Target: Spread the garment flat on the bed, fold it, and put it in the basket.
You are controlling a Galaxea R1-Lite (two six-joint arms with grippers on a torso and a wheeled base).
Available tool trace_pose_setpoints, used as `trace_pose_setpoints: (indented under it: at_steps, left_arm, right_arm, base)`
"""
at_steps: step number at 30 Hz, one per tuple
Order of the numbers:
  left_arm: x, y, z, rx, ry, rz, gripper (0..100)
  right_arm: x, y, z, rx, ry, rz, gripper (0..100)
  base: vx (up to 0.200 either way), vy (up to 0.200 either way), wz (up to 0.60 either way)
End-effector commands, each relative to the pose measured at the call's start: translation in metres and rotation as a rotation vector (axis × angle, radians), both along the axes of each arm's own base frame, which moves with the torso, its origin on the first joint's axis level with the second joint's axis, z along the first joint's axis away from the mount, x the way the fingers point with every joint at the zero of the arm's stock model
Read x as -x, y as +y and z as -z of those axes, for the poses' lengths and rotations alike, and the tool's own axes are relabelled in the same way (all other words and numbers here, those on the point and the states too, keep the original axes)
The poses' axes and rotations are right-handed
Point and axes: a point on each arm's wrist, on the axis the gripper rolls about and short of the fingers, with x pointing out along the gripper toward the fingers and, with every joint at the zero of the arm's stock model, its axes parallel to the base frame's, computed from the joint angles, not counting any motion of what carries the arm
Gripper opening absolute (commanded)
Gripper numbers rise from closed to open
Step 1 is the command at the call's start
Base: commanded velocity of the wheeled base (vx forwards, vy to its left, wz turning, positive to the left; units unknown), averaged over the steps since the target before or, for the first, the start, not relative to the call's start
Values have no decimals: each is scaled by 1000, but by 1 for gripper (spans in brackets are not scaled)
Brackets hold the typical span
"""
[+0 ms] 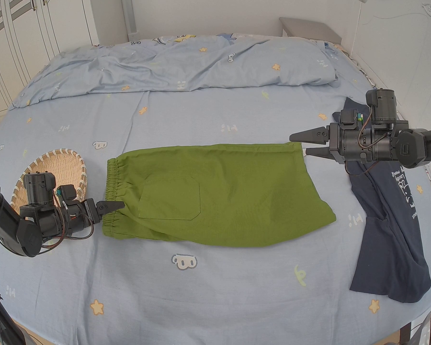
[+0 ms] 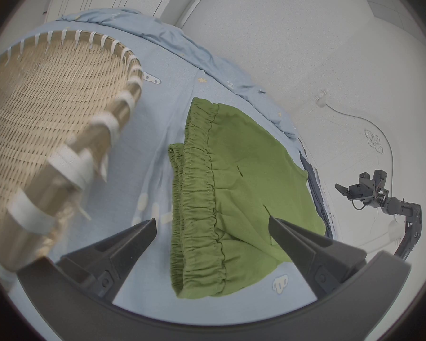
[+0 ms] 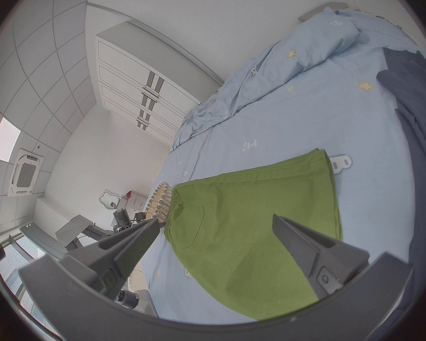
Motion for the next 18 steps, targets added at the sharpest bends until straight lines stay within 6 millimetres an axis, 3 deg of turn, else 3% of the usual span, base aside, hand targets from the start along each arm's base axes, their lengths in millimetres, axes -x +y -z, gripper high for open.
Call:
trace_pose_setpoints:
  at_steps: [1,10,18]
  left_arm:
    - [-5,-5,14,-2,32,12,100]
    - [-14,-12,33,9,69,33,100]
    - [-27,-6,29,147,105,-42,100]
  right_arm:
    - [0,0,-1,-1,-3,-1,100]
    - [-1,0,1,1,3,-1,100]
    - [0,1,1,1,3,-2,100]
  base:
    - [0,0,0]
    - [0,0,0]
    - [0,0,0]
